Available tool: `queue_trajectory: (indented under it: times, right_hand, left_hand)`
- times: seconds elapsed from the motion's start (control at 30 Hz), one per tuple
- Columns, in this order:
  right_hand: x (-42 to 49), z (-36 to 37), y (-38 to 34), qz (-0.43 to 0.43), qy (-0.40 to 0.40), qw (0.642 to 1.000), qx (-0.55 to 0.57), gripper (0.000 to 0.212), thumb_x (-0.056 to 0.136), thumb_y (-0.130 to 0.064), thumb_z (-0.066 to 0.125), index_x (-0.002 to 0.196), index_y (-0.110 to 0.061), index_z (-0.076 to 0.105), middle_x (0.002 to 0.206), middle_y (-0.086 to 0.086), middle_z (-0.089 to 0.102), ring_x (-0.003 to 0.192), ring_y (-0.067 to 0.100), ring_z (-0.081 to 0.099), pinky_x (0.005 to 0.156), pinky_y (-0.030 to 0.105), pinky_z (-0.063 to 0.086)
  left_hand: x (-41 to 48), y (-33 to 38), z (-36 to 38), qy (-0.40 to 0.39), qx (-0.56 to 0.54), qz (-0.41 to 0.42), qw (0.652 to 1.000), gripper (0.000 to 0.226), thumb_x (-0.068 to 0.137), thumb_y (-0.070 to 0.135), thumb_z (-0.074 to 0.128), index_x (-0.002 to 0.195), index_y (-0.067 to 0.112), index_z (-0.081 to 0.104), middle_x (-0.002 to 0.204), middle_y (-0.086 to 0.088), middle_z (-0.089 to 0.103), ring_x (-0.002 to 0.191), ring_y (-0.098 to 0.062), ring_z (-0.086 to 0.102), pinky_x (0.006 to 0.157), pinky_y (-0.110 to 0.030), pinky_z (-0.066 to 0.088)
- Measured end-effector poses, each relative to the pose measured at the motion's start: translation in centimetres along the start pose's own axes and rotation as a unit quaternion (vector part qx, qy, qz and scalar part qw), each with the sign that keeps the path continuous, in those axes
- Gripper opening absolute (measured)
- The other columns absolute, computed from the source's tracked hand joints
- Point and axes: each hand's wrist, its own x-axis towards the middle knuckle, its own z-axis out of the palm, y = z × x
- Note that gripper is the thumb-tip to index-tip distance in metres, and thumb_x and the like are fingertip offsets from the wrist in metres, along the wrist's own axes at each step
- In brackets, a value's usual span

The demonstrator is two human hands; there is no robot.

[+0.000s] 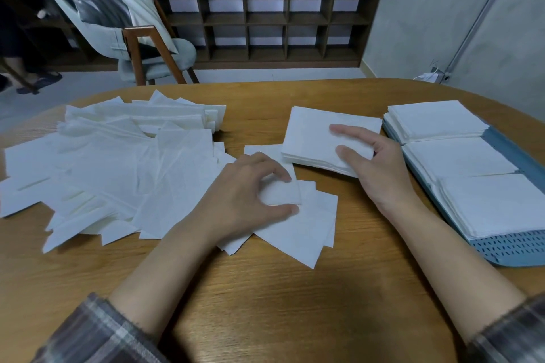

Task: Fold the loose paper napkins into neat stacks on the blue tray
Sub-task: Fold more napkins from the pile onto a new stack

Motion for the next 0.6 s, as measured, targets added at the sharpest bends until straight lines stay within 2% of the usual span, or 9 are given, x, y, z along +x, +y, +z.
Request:
queue_trajectory:
  times: [0.1, 0.2, 0.27, 0.37, 0.5, 0.6]
  right_hand:
    - [0.0, 0.1, 0.0, 0.003, -0.01, 1.0, -0.002, 0.034, 0.099, -0.003, 0.067, 0.122, -0.026, 0.078, 0.125, -0.024, 0.073, 0.125, -0.013, 0.057, 0.103, 0.002, 0.038]
    - [-0.1, 0.2, -0.1, 0.0, -0.018, 1.0, -0.008, 0.034, 0.098, -0.003, 0.067, 0.12, -0.027, 0.079, 0.124, -0.025, 0.073, 0.126, -0.011, 0.057, 0.106, 0.005, 0.039]
    - [-0.1, 0.3, -0.2, -0.001, -0.022, 1.0, -0.01, 0.035, 0.099, -0.003, 0.067, 0.12, -0.028, 0.078, 0.124, -0.026, 0.073, 0.126, -0.012, 0.057, 0.107, 0.005, 0.038]
    - [-0.2, 0.3, -0.3, -0.005, -0.027, 1.0, -0.007, 0.036, 0.1, -0.004, 0.066, 0.122, -0.029, 0.077, 0.127, -0.026, 0.071, 0.127, -0.013, 0.055, 0.105, 0.003, 0.037]
    - [-0.5, 0.2, -0.7, -0.029, -0.069, 0.997, 0.019, 0.031, 0.1, -0.008, 0.068, 0.125, -0.025, 0.076, 0.128, -0.021, 0.072, 0.128, -0.008, 0.058, 0.101, 0.004, 0.04]
    - [-0.9, 0.2, -1.2, -0.068, -0.112, 0.991, 0.006, 0.027, 0.098, -0.022, 0.074, 0.125, -0.023, 0.076, 0.128, -0.018, 0.073, 0.128, 0.003, 0.061, 0.103, 0.015, 0.044]
  left_hand:
    - [0.1, -0.2, -0.1, 0.008, 0.001, 0.009, 1.0, 0.034, 0.079, 0.054, 0.085, 0.108, 0.04, 0.072, 0.117, 0.025, 0.065, 0.116, -0.001, 0.055, 0.098, -0.027, 0.044]
    - [0.2, -0.3, 0.0, 0.031, 0.003, 0.024, 0.999, 0.018, 0.086, 0.039, 0.081, 0.103, 0.035, 0.076, 0.109, 0.022, 0.07, 0.107, -0.002, 0.062, 0.093, -0.032, 0.051]
    - [0.2, -0.4, 0.0, 0.057, -0.001, 0.037, 0.998, 0.008, 0.093, 0.029, 0.075, 0.1, 0.029, 0.078, 0.099, 0.019, 0.073, 0.095, -0.003, 0.065, 0.082, -0.034, 0.054]
    - [0.2, -0.1, -0.2, 0.09, -0.041, 0.046, 0.994, 0.01, 0.102, 0.024, 0.068, 0.101, 0.024, 0.078, 0.082, 0.016, 0.071, 0.077, -0.005, 0.064, 0.066, -0.024, 0.044]
    - [-0.2, 1.3, -0.9, 0.089, -0.165, 0.027, 0.982, 0.011, 0.102, 0.03, 0.069, 0.104, 0.026, 0.078, 0.095, 0.017, 0.076, 0.09, -0.008, 0.071, 0.071, -0.02, 0.05]
    - [-0.3, 1.7, -0.9, 0.091, -0.224, 0.016, 0.97, 0.009, 0.098, 0.03, 0.075, 0.105, 0.029, 0.078, 0.101, 0.02, 0.076, 0.093, -0.006, 0.071, 0.073, -0.019, 0.051]
